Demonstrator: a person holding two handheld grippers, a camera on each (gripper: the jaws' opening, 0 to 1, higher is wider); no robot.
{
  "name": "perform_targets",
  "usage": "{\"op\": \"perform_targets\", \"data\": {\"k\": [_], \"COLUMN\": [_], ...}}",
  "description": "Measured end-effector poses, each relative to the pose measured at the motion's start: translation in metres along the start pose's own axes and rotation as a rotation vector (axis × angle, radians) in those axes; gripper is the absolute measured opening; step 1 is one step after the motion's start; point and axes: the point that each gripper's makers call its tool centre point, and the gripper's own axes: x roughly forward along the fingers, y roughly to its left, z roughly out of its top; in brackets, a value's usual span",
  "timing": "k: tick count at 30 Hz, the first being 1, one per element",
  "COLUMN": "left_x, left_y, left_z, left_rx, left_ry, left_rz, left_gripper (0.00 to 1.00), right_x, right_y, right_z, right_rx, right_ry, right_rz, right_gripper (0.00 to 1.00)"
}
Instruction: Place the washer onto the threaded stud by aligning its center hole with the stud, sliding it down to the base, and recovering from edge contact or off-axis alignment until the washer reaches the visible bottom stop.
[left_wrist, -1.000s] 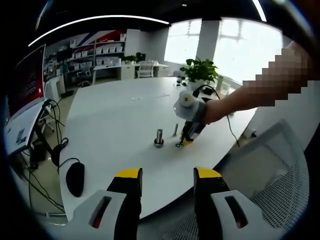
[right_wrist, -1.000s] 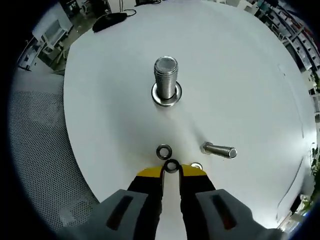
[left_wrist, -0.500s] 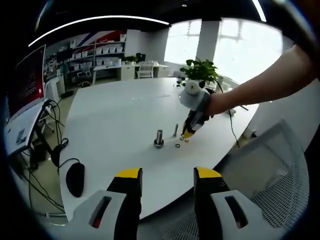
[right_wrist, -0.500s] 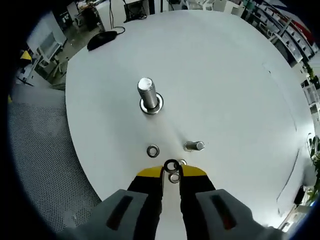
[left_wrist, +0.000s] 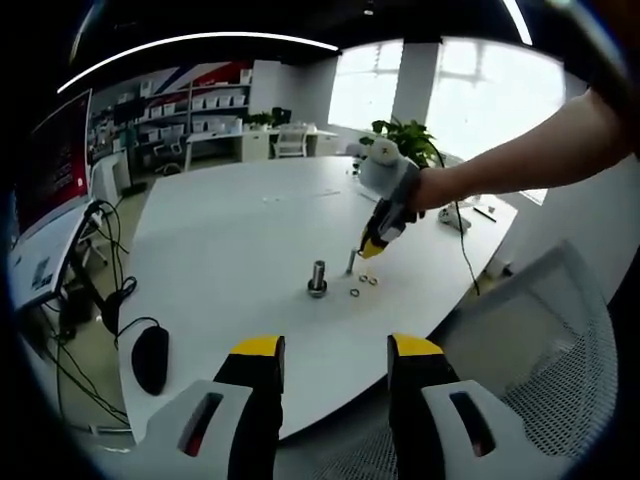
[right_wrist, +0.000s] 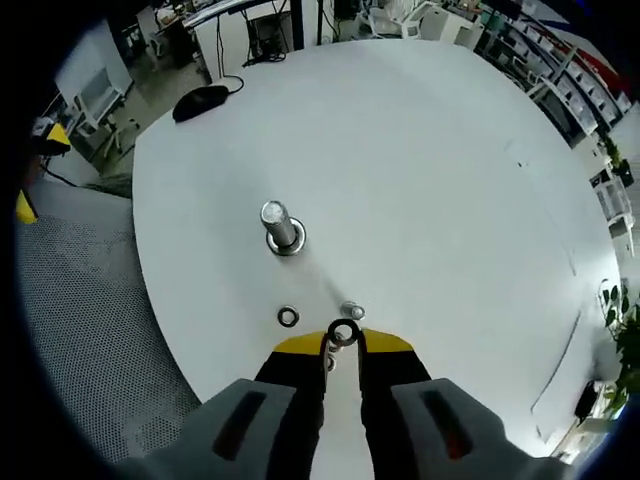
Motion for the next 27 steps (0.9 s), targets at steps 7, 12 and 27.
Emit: {"op": "perform_targets", "data": {"k": [7, 12, 27], "left_x": [0.001, 0.001, 0.001], "left_y": [0.000, 0.000, 0.001], "left_z": [0.000, -0.001, -0.002], "left_rx": [0.000, 0.000, -0.003], "left_ry": [0.002, 0.003, 0.008], "left_rz": [-0.003, -0.004, 0.000], "left_gripper": [0.39, 0.39, 0.39], "right_x": [-0.004, -0.008, 0.001], "right_y": [-0.002, -0.003, -0.003], "right_z": [0.006, 0.009, 0.014], "right_rx": [-0.003, 0.001, -0.015], "right_ry": [-0.015, -0.023, -0.010], "right_rz": [-0.007, -0.016, -0.004], "right_gripper": [0.14, 0.14, 0.14]}}
